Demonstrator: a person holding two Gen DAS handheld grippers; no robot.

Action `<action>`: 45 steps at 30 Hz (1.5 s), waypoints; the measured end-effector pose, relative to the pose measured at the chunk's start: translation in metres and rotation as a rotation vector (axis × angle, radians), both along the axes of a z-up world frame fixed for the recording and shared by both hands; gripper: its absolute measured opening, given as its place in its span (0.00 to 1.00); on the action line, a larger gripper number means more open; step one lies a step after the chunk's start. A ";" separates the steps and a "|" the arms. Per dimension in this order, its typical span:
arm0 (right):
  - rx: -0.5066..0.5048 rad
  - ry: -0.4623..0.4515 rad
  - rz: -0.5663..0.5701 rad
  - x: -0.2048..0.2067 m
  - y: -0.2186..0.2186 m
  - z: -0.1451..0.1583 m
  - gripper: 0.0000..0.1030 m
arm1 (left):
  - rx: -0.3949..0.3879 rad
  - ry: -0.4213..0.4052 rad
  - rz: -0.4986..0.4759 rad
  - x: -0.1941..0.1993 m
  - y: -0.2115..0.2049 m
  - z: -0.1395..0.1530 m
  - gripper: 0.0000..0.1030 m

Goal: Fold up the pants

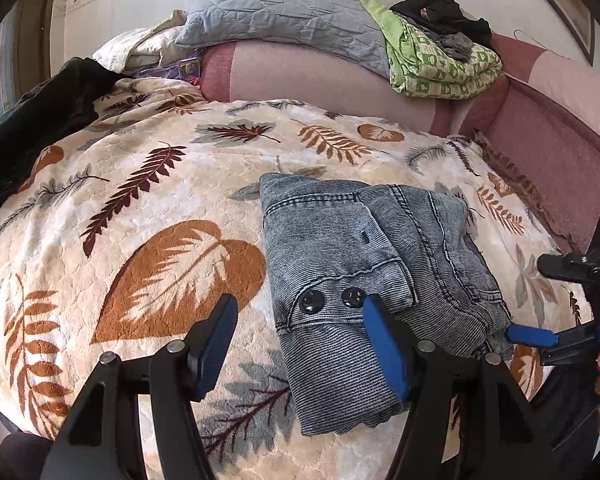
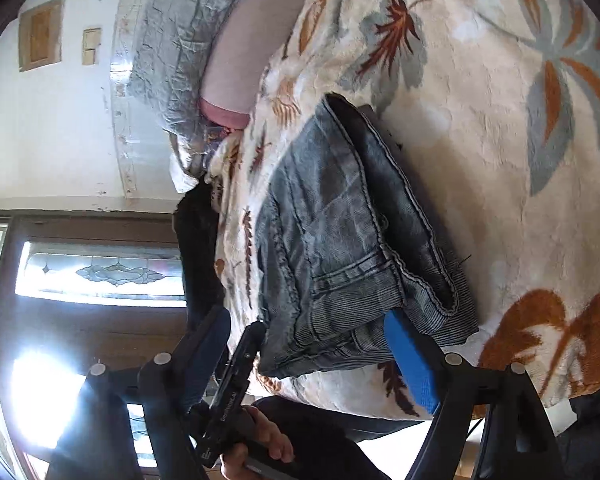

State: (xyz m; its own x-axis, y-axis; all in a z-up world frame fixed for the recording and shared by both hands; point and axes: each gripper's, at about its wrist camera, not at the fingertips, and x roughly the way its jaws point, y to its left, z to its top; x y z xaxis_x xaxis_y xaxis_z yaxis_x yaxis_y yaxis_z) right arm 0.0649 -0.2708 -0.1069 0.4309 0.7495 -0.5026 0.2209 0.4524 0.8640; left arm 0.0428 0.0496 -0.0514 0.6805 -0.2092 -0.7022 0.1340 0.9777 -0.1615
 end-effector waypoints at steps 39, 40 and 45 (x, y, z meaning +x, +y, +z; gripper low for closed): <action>-0.363 -0.089 0.024 -0.019 0.002 -0.014 0.05 | 0.233 0.025 -0.052 0.012 -0.041 -0.025 0.82; -0.361 -0.087 0.034 -0.018 0.002 -0.013 0.07 | 0.199 0.043 -0.036 0.014 -0.035 -0.027 0.84; -0.349 -0.079 0.015 -0.021 -0.014 0.007 0.13 | 0.208 0.039 -0.044 0.013 -0.037 -0.026 0.84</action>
